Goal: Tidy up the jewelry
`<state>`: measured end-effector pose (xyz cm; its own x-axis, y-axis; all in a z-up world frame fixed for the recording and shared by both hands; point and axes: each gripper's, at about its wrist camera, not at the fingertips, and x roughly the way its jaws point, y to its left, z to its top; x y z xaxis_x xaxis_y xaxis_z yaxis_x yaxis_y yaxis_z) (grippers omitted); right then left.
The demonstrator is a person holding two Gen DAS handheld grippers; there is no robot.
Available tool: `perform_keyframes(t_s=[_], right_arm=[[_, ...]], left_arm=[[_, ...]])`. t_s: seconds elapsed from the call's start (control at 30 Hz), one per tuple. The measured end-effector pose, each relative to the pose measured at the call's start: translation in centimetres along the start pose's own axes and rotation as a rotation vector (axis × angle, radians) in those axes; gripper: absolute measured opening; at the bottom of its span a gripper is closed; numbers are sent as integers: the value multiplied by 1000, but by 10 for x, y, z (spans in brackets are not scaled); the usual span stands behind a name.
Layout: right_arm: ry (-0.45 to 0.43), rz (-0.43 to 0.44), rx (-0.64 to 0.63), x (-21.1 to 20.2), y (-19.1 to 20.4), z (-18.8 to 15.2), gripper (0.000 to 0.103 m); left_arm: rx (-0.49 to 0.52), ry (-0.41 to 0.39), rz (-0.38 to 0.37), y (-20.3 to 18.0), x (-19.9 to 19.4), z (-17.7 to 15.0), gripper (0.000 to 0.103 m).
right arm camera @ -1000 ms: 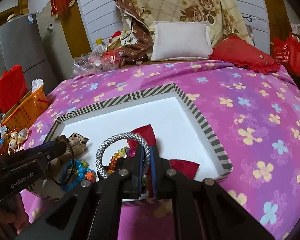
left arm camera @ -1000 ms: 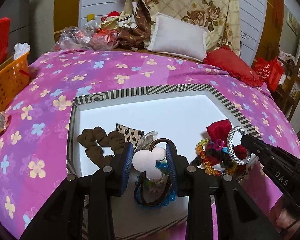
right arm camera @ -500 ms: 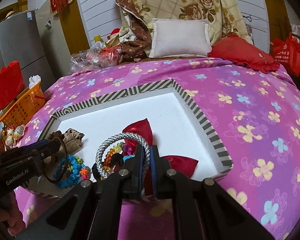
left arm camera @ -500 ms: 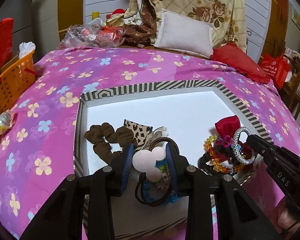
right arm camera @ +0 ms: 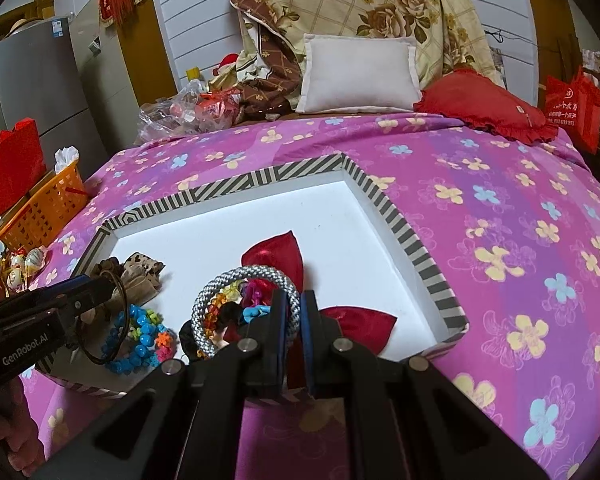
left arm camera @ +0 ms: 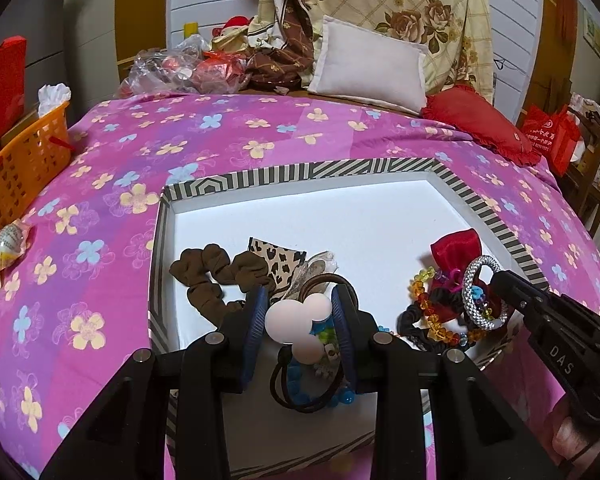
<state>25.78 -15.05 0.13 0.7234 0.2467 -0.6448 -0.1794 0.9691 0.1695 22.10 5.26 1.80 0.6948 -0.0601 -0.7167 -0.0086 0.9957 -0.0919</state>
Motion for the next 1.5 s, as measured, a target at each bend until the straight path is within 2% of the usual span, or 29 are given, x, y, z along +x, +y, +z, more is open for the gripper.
perform_keyframes(t_s=[0.5, 0.63, 0.8, 0.97, 1.1, 1.37, 1.47, 1.5], right_arm=[[4, -7, 15, 0, -4, 0, 7], [9, -6, 19, 0, -5, 0, 8], [13, -4, 44, -1, -9, 2, 17], [-8, -3, 57, -9, -12, 6, 19], [-24, -13, 58, -18, -14, 9, 32], [-8, -70, 79, -36, -26, 12, 35], [11, -83, 75, -41, -28, 12, 46], [17, -88, 72, -42, -28, 11, 47]], left_arm=[[-7, 36, 23, 3, 6, -2, 30], [-8, 51, 23, 4, 10, -3, 34], [-9, 54, 17, 4, 9, -2, 35], [-17, 32, 29, 6, 3, 1, 40], [-27, 17, 49, 11, -2, 2, 43], [-22, 2, 98, 18, -10, 4, 50], [-27, 15, 96, 22, -11, 5, 51], [-27, 19, 102, 22, -12, 6, 51]])
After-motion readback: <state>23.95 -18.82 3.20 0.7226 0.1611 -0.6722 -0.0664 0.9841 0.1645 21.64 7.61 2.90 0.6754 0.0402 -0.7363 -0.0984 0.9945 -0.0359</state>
